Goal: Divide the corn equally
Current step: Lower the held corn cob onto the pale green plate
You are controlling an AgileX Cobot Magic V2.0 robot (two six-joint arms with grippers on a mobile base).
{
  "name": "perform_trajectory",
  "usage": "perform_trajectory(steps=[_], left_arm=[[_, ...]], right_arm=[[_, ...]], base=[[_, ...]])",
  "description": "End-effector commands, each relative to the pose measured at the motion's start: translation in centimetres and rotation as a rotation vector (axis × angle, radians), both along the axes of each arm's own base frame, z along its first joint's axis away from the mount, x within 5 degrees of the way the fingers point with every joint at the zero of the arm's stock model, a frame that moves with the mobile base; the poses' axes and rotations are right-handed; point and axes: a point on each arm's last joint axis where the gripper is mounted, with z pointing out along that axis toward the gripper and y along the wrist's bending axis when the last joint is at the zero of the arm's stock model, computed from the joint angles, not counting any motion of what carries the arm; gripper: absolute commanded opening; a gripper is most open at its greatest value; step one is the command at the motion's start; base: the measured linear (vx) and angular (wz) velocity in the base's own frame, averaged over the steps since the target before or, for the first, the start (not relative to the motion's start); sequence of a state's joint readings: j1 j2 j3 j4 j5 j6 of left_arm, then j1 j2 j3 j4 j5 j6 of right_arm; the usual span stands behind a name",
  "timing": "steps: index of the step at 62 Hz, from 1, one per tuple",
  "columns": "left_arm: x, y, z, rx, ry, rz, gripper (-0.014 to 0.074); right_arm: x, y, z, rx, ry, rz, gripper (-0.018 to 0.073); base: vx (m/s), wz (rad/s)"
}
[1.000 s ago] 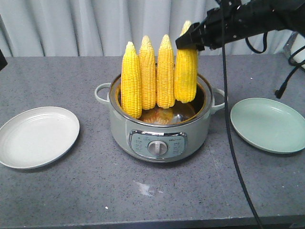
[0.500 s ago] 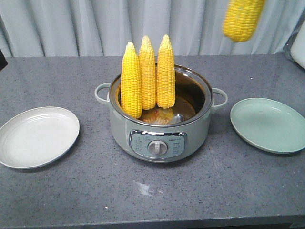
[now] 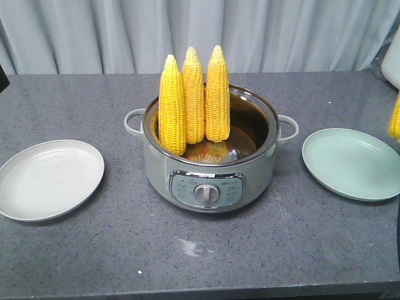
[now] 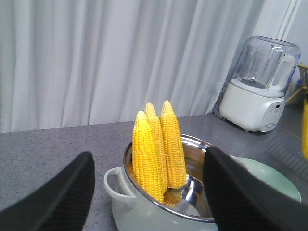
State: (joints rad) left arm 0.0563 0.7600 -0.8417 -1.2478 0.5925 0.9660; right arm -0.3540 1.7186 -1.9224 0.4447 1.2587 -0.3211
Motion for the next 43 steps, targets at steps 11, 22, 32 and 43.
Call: perform_trajectory(steps=[11,22,32,43], left_arm=[[-0.1,0.0,1.3,-0.048,-0.04,0.008,0.0459],[-0.1,0.0,1.3,-0.048,-0.04,0.008,0.0459],[-0.1,0.0,1.3,-0.048,-0.04,0.008,0.0459],[-0.1,0.0,1.3,-0.048,-0.04,0.008,0.0459]], right_arm=[[4.7,-0.6,-5.8,0.195,0.111,0.067,-0.0003],[6.2,-1.1,-8.7,0.212,0.154,0.091,0.0001],[6.6,-1.2,-9.5,0.22,0.176,0.093,0.0028],[6.6,-1.2,-9.6,0.215,0.176,0.096,0.0124]], base=[[0.0,0.0],[0.0,0.0],[0.0,0.0],[0.0,0.0]])
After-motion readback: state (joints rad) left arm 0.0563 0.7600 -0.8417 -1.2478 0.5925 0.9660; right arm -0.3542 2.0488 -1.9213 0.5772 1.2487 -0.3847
